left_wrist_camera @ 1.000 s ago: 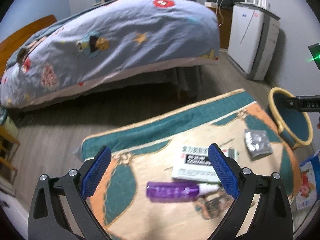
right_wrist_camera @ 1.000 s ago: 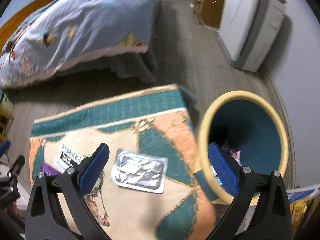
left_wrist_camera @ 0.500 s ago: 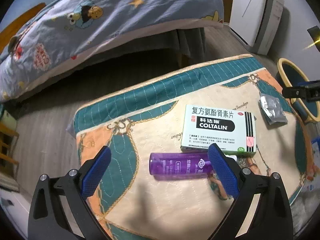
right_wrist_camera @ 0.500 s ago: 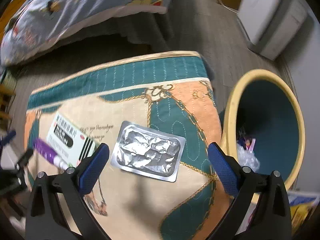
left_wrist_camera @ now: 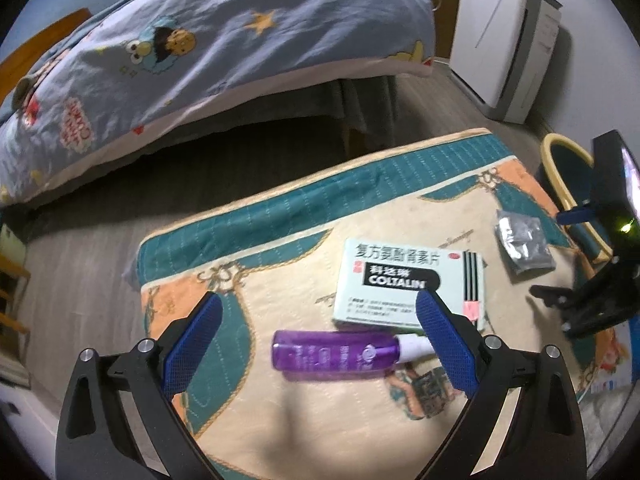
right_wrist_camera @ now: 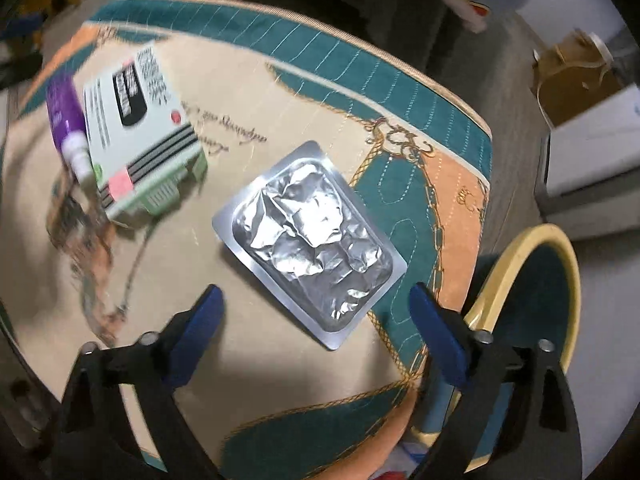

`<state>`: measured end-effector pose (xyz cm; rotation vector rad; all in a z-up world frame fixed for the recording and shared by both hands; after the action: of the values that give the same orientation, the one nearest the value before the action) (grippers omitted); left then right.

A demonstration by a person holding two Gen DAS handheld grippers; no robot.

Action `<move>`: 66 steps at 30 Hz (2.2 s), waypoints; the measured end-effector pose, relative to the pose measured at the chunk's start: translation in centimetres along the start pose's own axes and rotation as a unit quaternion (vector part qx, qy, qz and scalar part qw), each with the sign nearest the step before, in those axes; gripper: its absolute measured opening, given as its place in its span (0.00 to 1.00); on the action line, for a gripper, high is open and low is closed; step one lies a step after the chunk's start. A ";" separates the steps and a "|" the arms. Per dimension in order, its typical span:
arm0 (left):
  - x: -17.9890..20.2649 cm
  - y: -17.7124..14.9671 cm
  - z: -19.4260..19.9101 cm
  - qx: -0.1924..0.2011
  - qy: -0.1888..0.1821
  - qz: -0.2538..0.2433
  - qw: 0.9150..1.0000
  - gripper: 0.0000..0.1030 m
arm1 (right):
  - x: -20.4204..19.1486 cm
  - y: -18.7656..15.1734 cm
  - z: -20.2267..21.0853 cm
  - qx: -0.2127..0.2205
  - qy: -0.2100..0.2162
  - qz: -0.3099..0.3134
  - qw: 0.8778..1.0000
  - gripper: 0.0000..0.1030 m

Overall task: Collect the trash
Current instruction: 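Move both open tools away from the bin toward the cushion, then grasp the foil blister pack with the right tool while the left tool grasps the small blue-white packet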

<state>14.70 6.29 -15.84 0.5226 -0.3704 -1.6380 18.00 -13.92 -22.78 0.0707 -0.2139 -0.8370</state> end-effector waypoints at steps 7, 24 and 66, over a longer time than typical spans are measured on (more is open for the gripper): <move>0.6 0.5 -0.4 -0.006 -0.008 0.012 1.000 0.94 | 1.6 0.6 0.8 0.022 0.056 -0.038 0.997 0.40; 5.7 4.0 -1.1 0.011 -0.053 -0.010 0.998 0.94 | 6.5 2.1 2.0 0.072 0.134 -0.164 0.975 0.82; 19.0 4.1 -8.1 -0.068 -0.124 -0.117 0.983 0.72 | 16.9 -0.8 4.4 0.128 0.174 -0.337 0.916 0.66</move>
<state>20.91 -12.61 -22.87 0.2650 -0.3874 -1.9482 27.45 -26.88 -15.93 0.5624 0.0492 -1.4619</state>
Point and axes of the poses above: each gripper's, at about its wrist camera, not at the fingertips, and z roughly against the way its jaws point, x to its right, y to its top, the point moved 3 cm from there along -z, roughly the way its jaws point, and after that the axes turned 4 degrees about y, right-handed, at the moved point
